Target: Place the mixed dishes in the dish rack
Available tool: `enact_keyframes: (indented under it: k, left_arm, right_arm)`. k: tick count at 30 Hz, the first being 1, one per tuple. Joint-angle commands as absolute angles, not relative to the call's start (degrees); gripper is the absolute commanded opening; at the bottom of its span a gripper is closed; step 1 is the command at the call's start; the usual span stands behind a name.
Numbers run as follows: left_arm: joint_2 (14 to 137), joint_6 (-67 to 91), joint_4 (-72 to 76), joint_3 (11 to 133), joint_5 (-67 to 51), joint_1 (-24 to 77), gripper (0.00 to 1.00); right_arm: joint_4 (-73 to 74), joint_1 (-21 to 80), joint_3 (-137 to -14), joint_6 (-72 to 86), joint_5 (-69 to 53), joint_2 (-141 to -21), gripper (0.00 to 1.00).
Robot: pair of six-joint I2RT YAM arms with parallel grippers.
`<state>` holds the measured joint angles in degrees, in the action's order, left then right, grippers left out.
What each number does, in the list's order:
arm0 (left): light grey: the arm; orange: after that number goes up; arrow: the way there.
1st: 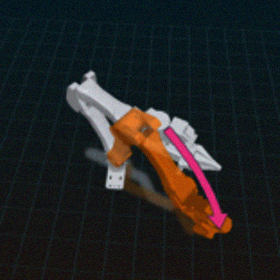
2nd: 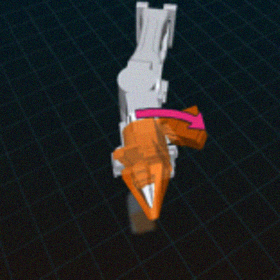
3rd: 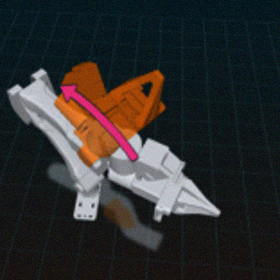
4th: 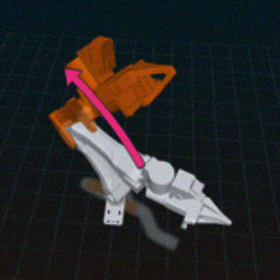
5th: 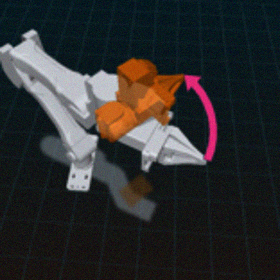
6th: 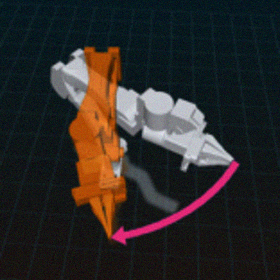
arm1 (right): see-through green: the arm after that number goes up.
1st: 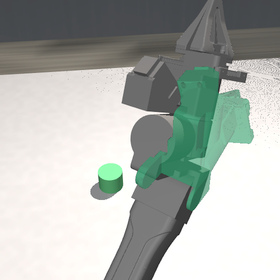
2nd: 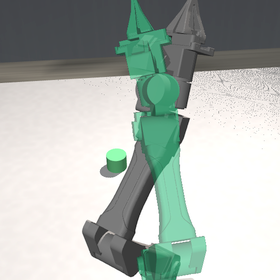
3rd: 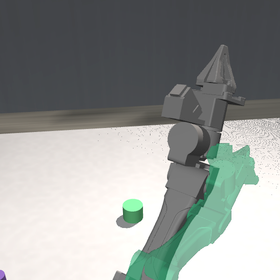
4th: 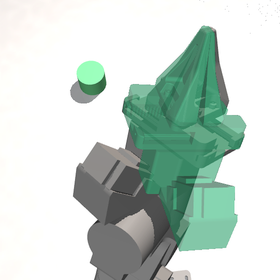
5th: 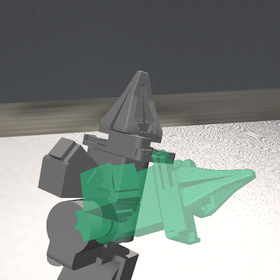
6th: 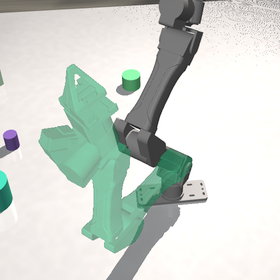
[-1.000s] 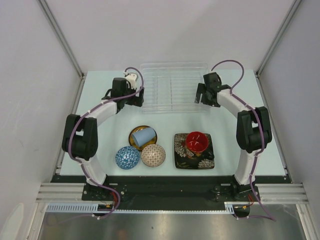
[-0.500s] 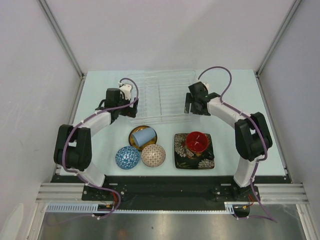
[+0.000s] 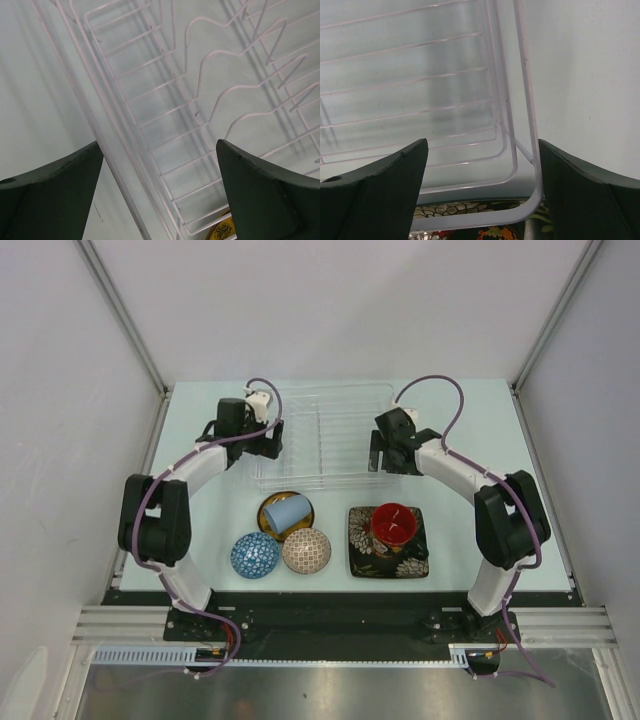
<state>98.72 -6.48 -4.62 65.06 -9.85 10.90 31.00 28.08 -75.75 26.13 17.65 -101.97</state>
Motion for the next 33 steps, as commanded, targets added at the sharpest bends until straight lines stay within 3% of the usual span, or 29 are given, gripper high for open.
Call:
enact_keyframes:
  k: [1,5,15,28,33]
  left_arm:
    - [100.8,-6.0,-6.3,71.8,-12.6,11.5,1.00]
    - [100.5,-5.5,-6.0,72.2,-14.6,11.6,1.00]
    - [102.7,-4.0,-6.8,76.6,-17.1,13.4,1.00]
    - [96.8,-5.6,-14.1,82.8,-14.8,8.2,1.00]
    - [87.9,-7.1,-21.8,80.4,-19.4,4.7,1.00]
  right_arm:
    - [32.6,28.7,-75.1,26.6,20.7,-99.2,0.94]
    - [30.7,27.5,-75.1,25.6,21.8,-98.5,0.99]
    - [29.3,23.4,-75.3,25.0,19.3,-95.9,0.99]
    - [29.3,30.7,-75.5,19.9,23.7,-85.6,0.98]
    - [30.7,36.4,-76.9,15.3,8.3,-81.6,0.96]
